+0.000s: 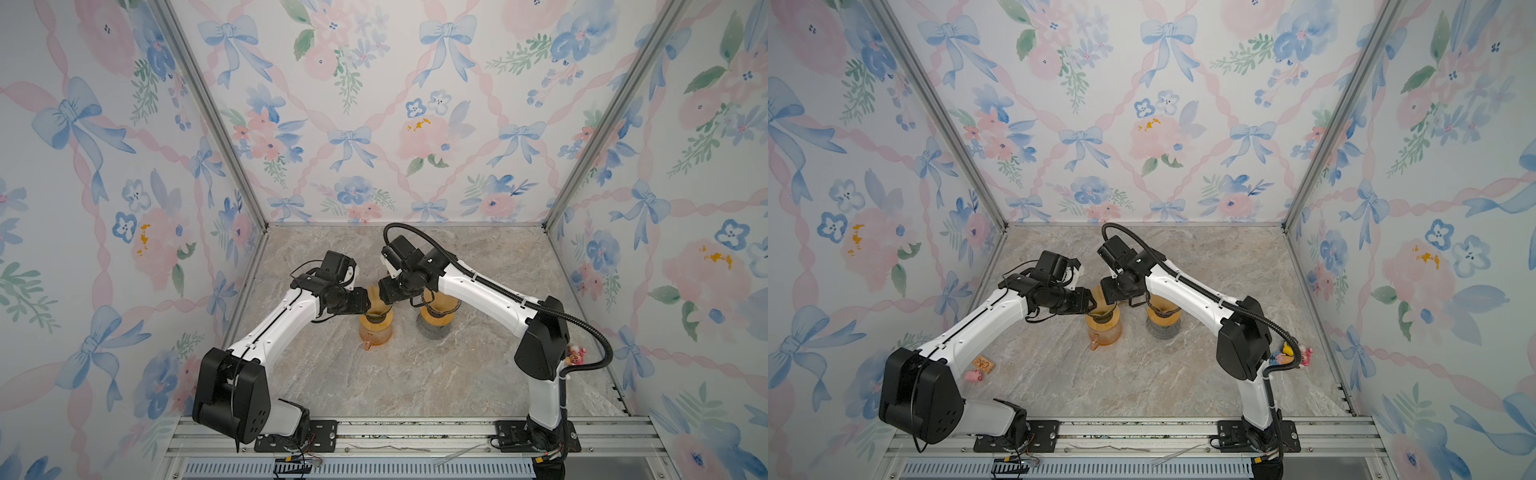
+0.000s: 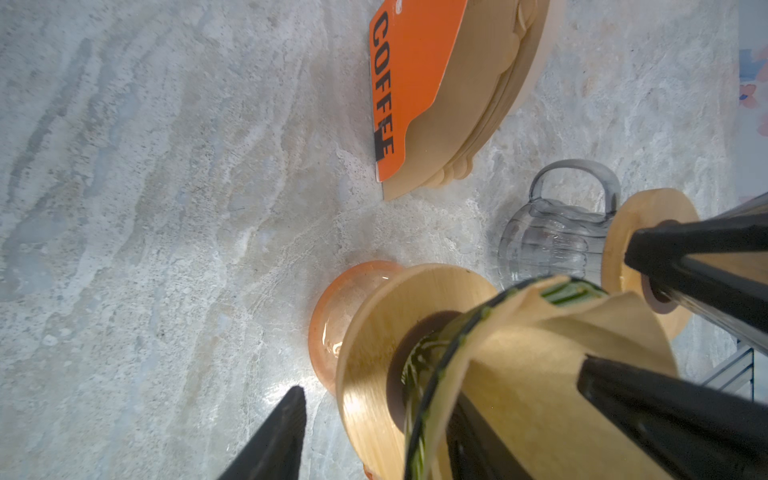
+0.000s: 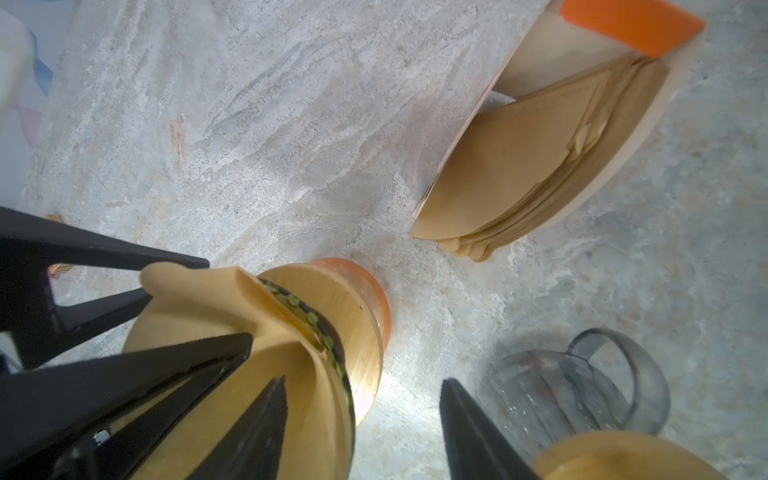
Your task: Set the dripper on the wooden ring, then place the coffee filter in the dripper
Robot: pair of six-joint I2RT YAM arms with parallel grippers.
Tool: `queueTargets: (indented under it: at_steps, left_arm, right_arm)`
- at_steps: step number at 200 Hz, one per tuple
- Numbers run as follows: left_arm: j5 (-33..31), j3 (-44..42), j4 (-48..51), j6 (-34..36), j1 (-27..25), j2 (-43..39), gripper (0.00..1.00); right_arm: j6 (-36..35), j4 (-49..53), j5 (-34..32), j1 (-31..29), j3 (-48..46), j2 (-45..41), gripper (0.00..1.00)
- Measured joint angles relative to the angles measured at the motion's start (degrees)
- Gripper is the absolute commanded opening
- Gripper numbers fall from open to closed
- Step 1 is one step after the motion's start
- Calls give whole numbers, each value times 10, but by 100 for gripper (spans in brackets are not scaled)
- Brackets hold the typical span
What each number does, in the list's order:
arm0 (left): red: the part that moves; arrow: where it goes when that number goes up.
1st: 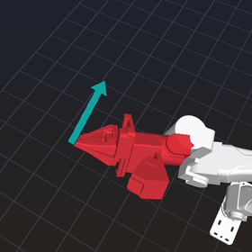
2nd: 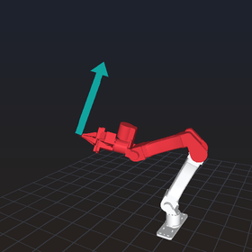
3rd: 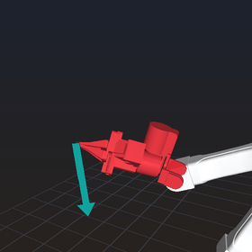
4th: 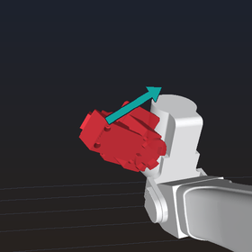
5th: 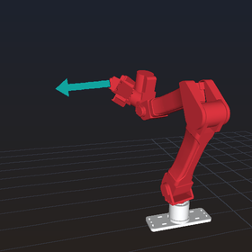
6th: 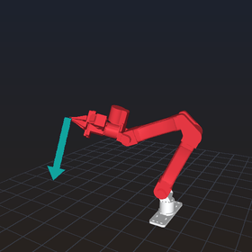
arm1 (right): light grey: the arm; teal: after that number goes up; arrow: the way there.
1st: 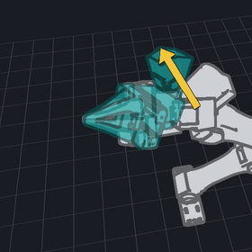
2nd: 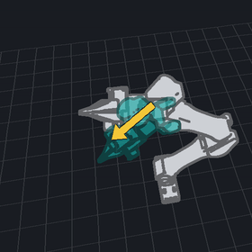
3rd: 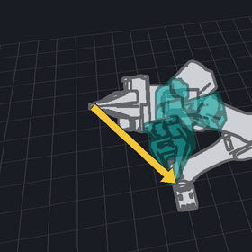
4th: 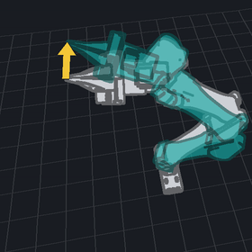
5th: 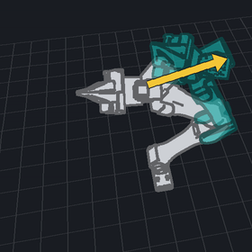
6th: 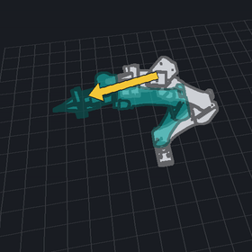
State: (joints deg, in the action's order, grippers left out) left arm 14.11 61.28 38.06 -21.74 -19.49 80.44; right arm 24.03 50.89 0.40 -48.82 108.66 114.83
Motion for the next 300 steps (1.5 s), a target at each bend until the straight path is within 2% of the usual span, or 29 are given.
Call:
queueTargets:
  at_steps: [92,180,300]
  left_arm:
    - [0,0,-2,0,0,0,56]
    - [0,0,-1,0,0,0,56]
    - [0,0,-1,-2,0,0,57]
  right_arm:
    - [-1,35,-39,-5,21,25,61]
    - [-1,9,16,-4,21,24,61]
    - [-1,17,-10,-3,21,45,61]
